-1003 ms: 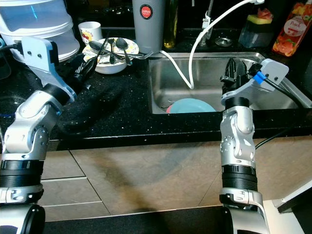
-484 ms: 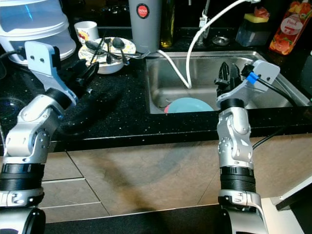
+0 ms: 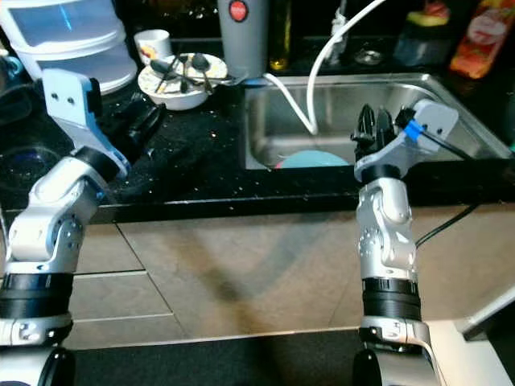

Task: Kitchen organization

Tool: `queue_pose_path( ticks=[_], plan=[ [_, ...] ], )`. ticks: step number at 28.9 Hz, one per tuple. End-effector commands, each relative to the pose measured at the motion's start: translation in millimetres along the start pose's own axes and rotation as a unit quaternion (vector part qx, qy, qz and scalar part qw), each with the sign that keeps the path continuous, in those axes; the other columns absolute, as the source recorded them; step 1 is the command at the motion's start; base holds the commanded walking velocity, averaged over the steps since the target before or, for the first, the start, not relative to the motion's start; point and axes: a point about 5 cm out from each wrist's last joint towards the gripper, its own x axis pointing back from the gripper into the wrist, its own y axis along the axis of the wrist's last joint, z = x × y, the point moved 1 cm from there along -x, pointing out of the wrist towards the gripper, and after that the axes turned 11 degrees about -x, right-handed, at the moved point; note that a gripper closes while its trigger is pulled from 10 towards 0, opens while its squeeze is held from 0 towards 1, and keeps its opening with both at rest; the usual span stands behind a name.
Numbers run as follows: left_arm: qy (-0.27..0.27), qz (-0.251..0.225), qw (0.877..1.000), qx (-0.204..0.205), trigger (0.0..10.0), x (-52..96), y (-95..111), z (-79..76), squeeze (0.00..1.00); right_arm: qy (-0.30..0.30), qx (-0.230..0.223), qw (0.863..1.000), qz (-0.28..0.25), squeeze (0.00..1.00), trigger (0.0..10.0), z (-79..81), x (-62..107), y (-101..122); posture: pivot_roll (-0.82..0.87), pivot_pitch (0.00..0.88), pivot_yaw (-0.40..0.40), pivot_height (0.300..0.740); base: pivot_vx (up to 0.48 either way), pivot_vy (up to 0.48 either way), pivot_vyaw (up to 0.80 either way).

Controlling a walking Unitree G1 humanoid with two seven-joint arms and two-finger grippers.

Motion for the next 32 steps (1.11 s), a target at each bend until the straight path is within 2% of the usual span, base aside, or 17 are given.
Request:
queue_pose_path(
  ticks=[1, 7, 13, 15, 17, 18, 25, 32],
  plan=[
    [-0.001, 0.012, 1.000, 0.007, 10.0, 4.1, -5.5, 0.0, 0.00, 0.004, -0.009, 1.000, 0.003, 0.00, 10.0, 4.4, 1.1, -2.4, 0.01, 0.129, 0.005, 0.740, -0.315, 0.000, 0.00],
    [-0.001, 0.023, 1.000, 0.008, 10.0, 5.4, -7.9, -0.3, 0.00, 0.004, -0.010, 1.000, 0.005, 0.00, 10.0, 6.2, 2.1, -2.9, 0.01, 0.134, 0.002, 0.740, -0.136, 0.000, 0.00],
    [-0.015, 0.045, 0.999, 0.026, 10.0, 8.4, -15.5, -8.4, 0.00, 0.004, -0.012, 1.000, 0.006, 0.00, 10.0, 7.3, 2.6, -2.5, 0.01, 0.139, 0.002, 0.740, 0.000, 0.000, 0.00],
    [-0.027, 0.074, 0.996, 0.041, 10.0, 16.0, -28.0, -21.1, 0.00, 0.000, -0.012, 1.000, 0.011, 0.00, 10.0, 6.7, 5.8, -4.0, 0.00, 0.146, 0.003, 0.740, 0.000, 0.000, 0.00],
    [-0.029, 0.080, 0.996, 0.042, 10.0, 17.7, -30.6, -23.6, 0.00, -0.002, -0.012, 1.000, 0.013, 0.00, 10.0, 6.4, 6.7, -4.5, 0.00, 0.146, 0.003, 0.740, 0.000, 0.000, 0.00],
    [-0.029, 0.099, 0.993, 0.051, 10.0, 22.5, -38.7, -27.4, 0.00, -0.004, -0.013, 1.000, 0.019, 0.00, 10.0, 5.5, 9.3, -6.8, 0.00, 0.146, 0.003, 0.740, 0.000, 0.000, 0.00],
    [-0.018, 0.156, 0.987, 0.034, 10.0, 39.2, -60.8, -26.1, 0.00, -0.011, -0.007, 0.999, 0.050, 0.00, 10.0, 1.6, 13.9, -17.7, 0.01, 0.155, 0.004, 0.740, 0.000, 0.000, 0.00],
    [-0.013, 0.176, 0.984, 0.020, 10.0, 47.3, -65.4, -28.8, 0.00, -0.013, -0.003, 0.998, 0.069, 0.00, 10.0, 0.0, 18.6, -26.3, 0.01, 0.159, 0.007, 0.740, 0.000, 0.000, 0.00]
  ],
)
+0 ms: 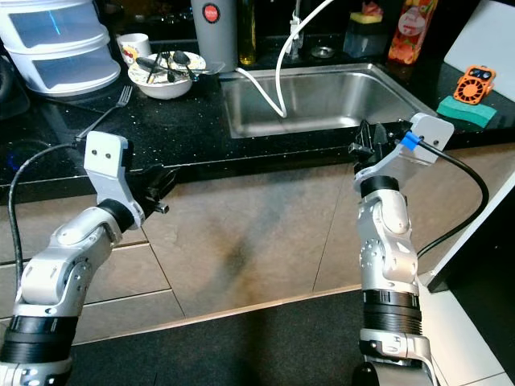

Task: Kitchen organization

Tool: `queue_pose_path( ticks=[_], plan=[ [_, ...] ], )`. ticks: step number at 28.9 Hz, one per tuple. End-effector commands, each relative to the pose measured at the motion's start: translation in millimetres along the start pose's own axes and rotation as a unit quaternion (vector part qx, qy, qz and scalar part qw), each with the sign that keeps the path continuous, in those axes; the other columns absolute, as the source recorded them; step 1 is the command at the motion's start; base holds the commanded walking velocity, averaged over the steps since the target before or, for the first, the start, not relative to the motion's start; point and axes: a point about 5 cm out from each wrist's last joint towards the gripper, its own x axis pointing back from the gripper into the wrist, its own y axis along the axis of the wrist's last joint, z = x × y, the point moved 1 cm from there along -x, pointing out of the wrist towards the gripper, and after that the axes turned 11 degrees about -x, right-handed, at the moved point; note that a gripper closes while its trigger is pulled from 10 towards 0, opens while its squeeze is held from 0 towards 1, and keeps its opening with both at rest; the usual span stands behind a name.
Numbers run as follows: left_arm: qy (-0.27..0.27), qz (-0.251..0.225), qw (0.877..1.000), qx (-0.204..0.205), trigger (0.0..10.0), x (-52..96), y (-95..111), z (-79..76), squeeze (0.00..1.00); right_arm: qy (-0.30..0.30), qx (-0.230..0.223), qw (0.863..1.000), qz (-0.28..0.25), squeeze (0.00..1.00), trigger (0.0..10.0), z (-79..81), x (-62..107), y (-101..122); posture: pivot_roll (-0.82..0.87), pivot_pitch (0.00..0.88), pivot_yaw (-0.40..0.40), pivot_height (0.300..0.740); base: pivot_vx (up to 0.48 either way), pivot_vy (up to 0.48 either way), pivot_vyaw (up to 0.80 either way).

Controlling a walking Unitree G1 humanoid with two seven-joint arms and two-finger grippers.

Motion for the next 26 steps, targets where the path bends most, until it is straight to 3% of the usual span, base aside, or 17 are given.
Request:
queue_pose_path(
  ticks=[1, 7, 11, 12, 13, 14, 15, 16, 17, 19, 20, 22, 23, 24, 25, 26],
  plan=[
    [0.006, 0.014, 1.000, -0.013, 10.0, 5.2, -4.6, -0.7, 0.00, -0.003, 0.004, 1.000, 0.028, 0.00, 10.0, -2.2, 5.7, -13.3, 0.01, 0.159, 0.007, 0.740, 0.000, 0.000, 0.00],
    [0.007, 0.032, 0.999, -0.007, 10.0, 19.2, -21.1, -14.0, 0.00, -0.012, 0.012, 0.997, 0.072, 0.00, 10.0, -16.0, 23.3, -33.7, 0.02, 0.162, 0.008, 0.740, 0.000, 0.000, 0.00],
    [-0.007, 0.094, 0.996, 0.001, 10.0, 42.6, -57.2, -34.6, 0.00, -0.036, 0.030, 0.984, 0.170, 0.00, 10.0, -37.2, 59.5, -67.9, 0.01, 0.161, 0.009, 0.740, 0.000, 0.000, 0.00],
    [-0.007, 0.094, 0.996, 0.001, 10.0, 42.6, -57.2, -34.6, 0.00, -0.036, 0.030, 0.984, 0.170, 0.00, 10.0, -37.2, 59.5, -67.9, 0.01, 0.161, 0.009, 0.740, 0.000, 0.000, 0.00],
    [-0.003, 0.134, 0.991, 0.008, 10.0, 50.9, -76.0, -37.2, 0.00, -0.047, 0.061, 0.968, 0.238, 0.00, 10.0, -45.9, 75.3, -86.9, 0.01, 0.161, 0.009, 0.740, 0.000, 0.000, 0.00],
    [-0.003, 0.134, 0.991, 0.008, 10.0, 50.9, -76.0, -37.2, 0.00, -0.047, 0.061, 0.968, 0.238, 0.00, 10.0, -45.9, 75.3, -86.9, 0.01, 0.161, 0.009, 0.740, 0.000, 0.000, 0.00],
    [0.008, 0.159, 0.987, 0.026, 10.0, 54.8, -89.7, -37.8, 0.00, -0.051, 0.077, 0.953, 0.290, 0.00, 10.0, -52.2, 88.0, -103.0, 0.01, 0.158, 0.007, 0.740, 0.000, 0.000, 0.00],
    [0.008, 0.159, 0.987, 0.026, 10.0, 54.8, -89.7, -37.8, 0.00, -0.051, 0.077, 0.953, 0.290, 0.00, 10.0, -52.2, 88.0, -103.0, 0.01, 0.158, 0.007, 0.740, 0.000, 0.000, 0.00],
    [0.028, 0.204, 0.977, 0.047, 10.0, 60.5, -114.4, -38.5, 0.00, -0.045, 0.086, 0.932, 0.349, 0.00, 10.0, -59.9, 107.4, -125.0, 0.01, 0.156, 0.005, 0.740, 0.000, 0.000, 0.00],
    [0.028, 0.204, 0.977, 0.047, 10.0, 60.5, -114.4, -38.5, 0.00, -0.045, 0.086, 0.932, 0.349, 0.00, 10.0, -59.9, 107.4, -125.0, 0.01, 0.156, 0.005, 0.740, 0.000, 0.000, 0.00],
    [0.053, 0.250, 0.963, 0.081, 10.0, 67.3, -144.7, -40.8, 0.00, -0.057, 0.094, 0.908, 0.405, 0.00, 10.0, -72.6, 131.3, -148.9, 0.01, 0.150, 0.004, 0.740, 0.000, 0.000, 0.00],
    [0.053, 0.250, 0.963, 0.081, 10.0, 67.3, -144.7, -40.8, 0.00, -0.057, 0.094, 0.908, 0.405, 0.00, 10.0, -72.6, 131.3, -148.9, 0.01, 0.150, 0.004, 0.740, 0.000, 0.000, 0.00],
    [0.105, 0.330, 0.930, 0.126, 10.0, 83.7, -197.1, -42.1, 0.00, -0.105, 0.104, 0.868, 0.474, 0.00, 10.0, -91.4, 172.0, -179.9, 0.00, 0.145, 0.009, 0.740, 0.000, 0.000, 0.00],
    [0.105, 0.330, 0.930, 0.126, 10.0, 83.7, -197.1, -42.1, 0.00, -0.105, 0.104, 0.868, 0.474, 0.00, 10.0, -91.4, 172.0, -179.9, 0.00, 0.145, 0.009, 0.740, 0.000, 0.000, 0.00],
    [0.136, 0.353, 0.911, 0.163, 10.0, 90.6, -211.6, -41.2, 0.00, -0.139, 0.090, 0.860, 0.483, 0.00, 10.0, -94.8, 182.3, -186.4, 0.00, 0.145, 0.009, 0.740, 0.000, 0.000, 0.00],
    [0.145, 0.362, 0.907, 0.159, 10.0, 93.4, -214.0, -38.7, 0.00, -0.153, 0.075, 0.859, 0.482, 0.00, 10.0, -94.8, 183.7, -187.1, 0.00, 0.146, 0.011, 0.740, 0.000, 0.000, 0.00]
  ],
)
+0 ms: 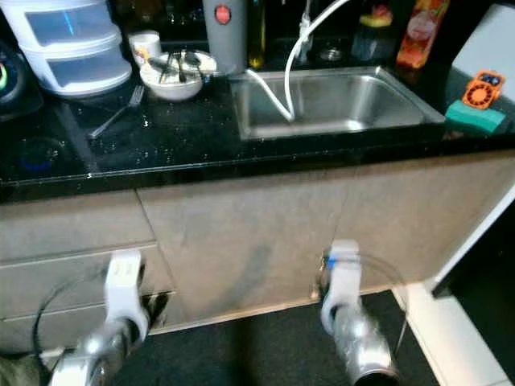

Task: Kitchen organization

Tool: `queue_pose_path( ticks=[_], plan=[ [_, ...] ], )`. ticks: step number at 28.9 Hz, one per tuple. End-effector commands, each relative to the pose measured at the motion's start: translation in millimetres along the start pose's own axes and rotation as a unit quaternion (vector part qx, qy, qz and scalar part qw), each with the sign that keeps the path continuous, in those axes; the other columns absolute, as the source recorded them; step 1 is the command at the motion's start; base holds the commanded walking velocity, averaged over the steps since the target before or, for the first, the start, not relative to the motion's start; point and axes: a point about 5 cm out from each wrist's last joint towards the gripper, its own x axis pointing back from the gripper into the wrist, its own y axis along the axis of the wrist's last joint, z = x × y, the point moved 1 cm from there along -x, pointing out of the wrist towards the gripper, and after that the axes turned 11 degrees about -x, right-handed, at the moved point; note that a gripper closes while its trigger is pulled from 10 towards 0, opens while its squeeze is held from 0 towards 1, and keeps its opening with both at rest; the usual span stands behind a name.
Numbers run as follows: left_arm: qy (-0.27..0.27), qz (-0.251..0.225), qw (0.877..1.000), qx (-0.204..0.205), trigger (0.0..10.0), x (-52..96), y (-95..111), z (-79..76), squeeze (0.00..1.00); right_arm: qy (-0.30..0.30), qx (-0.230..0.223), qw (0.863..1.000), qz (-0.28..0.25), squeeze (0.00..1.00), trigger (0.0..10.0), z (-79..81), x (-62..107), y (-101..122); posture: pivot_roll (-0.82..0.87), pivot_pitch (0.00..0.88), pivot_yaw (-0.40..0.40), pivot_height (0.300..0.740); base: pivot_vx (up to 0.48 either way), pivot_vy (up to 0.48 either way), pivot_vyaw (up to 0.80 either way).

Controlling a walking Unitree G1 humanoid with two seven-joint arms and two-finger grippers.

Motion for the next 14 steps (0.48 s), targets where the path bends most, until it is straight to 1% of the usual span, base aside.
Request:
queue_pose_path(
  ticks=[1, 2, 4, 5, 8, 9, 10, 12, 14],
  plan=[
    [0.029, 0.014, 0.999, 0.010, 10.0, -0.6, -8.9, 7.4, 0.00, -0.019, -0.031, 0.999, 0.003, 0.00, 10.0, -4.4, 0.1, -3.5, 0.00, 0.146, 0.011, 0.740, 0.000, 0.000, 0.00],
    [0.020, 0.027, 0.999, 0.010, 10.0, 0.0, -12.5, 6.8, 0.00, -0.019, -0.032, 0.999, 0.005, 0.00, 10.0, -4.0, 0.4, -5.4, 0.00, 0.152, 0.009, 0.740, 0.000, 0.000, 0.00],
    [-0.003, 0.038, 0.999, 0.012, 10.0, 1.8, -16.2, 2.9, 0.00, -0.016, -0.023, 1.000, 0.010, 0.00, 10.0, -2.9, 1.0, -8.9, 0.00, 0.153, 0.009, 0.740, 0.000, 0.000, 0.00],
    [-0.022, 0.031, 0.999, -0.007, 10.0, 2.8, -15.0, -0.7, 0.00, -0.013, -0.012, 1.000, 0.014, 0.00, 10.0, -1.9, 1.2, -11.0, 0.00, 0.155, 0.008, 0.740, 0.000, 0.000, 0.00],
    [-0.030, 0.007, 0.996, -0.082, 10.0, 4.0, -10.8, -4.8, 0.00, -0.009, -0.004, 1.000, 0.017, 0.00, 10.0, -1.9, 0.9, -14.5, 0.01, 0.161, 0.007, 0.740, 0.000, 0.000, 0.00],
    [-0.028, 0.001, 0.995, -0.097, 10.0, 4.3, -10.1, -4.8, 0.00, -0.010, -0.004, 1.000, 0.016, 0.00, 10.0, -2.2, 1.0, -14.7, 0.01, 0.158, 0.006, 0.740, 0.000, 0.000, 0.00],
    [-0.028, -0.005, 0.994, -0.104, 10.0, 2.9, -10.1, -4.6, 0.00, -0.010, -0.004, 1.000, 0.014, 0.00, 10.0, -2.5, 0.2, -15.2, 0.01, 0.158, 0.006, 0.740, 0.000, 0.000, 0.00],
    [-0.025, -0.006, 0.995, -0.092, 10.0, -3.2, -14.7, -2.4, 0.00, -0.011, -0.014, 1.000, 0.008, 0.00, 10.0, -3.1, -2.0, -16.5, 0.01, 0.157, 0.007, 0.740, 0.000, 0.000, 0.00],
    [-0.020, -0.010, 0.995, -0.101, 10.0, -4.8, -15.0, 0.2, 0.00, -0.012, -0.017, 1.000, 0.008, 0.00, 10.0, -3.1, -2.3, -16.9, 0.01, 0.161, 0.012, 0.740, 0.000, 0.000, 0.00]
  ],
)
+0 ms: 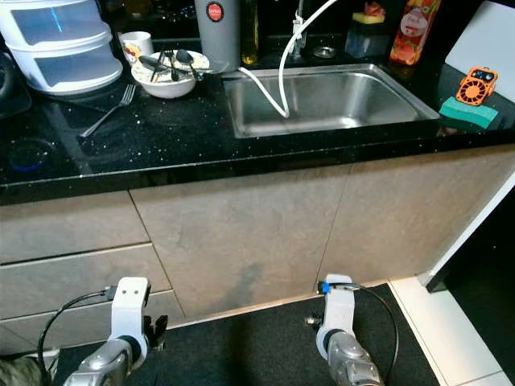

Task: Kitchen organization

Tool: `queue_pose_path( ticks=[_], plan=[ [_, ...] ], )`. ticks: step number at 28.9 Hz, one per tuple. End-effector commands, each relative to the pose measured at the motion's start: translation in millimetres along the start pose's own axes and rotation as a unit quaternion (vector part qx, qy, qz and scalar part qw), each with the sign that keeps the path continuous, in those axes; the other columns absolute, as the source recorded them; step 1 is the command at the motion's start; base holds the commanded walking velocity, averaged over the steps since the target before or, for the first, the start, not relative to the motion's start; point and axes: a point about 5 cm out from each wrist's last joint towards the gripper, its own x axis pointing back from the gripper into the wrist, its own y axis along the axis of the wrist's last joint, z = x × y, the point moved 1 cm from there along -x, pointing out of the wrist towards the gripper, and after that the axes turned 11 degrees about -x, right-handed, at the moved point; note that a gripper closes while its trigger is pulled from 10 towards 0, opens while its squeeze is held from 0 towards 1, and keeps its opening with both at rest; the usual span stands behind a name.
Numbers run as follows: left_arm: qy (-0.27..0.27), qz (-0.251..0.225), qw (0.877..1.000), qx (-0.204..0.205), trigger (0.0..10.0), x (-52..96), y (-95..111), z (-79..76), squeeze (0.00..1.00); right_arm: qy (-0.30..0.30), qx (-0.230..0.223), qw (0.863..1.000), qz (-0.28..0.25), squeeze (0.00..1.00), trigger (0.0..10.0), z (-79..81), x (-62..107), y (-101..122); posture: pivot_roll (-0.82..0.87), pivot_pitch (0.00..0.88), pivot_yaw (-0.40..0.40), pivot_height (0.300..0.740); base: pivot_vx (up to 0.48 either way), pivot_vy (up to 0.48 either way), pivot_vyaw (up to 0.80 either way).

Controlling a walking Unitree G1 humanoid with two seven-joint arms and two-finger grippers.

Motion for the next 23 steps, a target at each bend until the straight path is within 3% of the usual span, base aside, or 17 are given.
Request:
queue_pose_path(
  ticks=[1, 6, 23],
  plan=[
    [0.010, 0.008, 1.000, -0.008, 10.0, 1.3, -9.0, 6.8, 0.00, -0.001, -0.006, 1.000, 0.002, 0.00, 10.0, -1.1, 0.3, -3.9, 0.01, 0.160, 0.014, 0.740, 0.000, 0.000, 0.00],
    [0.004, -0.004, 1.000, -0.008, 10.0, 1.7, -3.6, 5.3, 0.00, 0.013, 0.004, 1.000, -0.004, 0.00, 10.0, 1.3, 0.5, -2.2, 0.01, 0.156, 0.019, 0.740, 0.000, 0.000, 0.00],
    [-0.002, -0.014, 1.000, 0.003, 10.0, -0.4, -2.2, 4.3, 0.00, 0.001, 0.006, 1.000, -0.020, 0.00, 10.0, -4.0, -0.4, 0.5, 0.01, 0.153, 0.022, 0.740, 0.000, 0.000, 0.79]
  ],
)
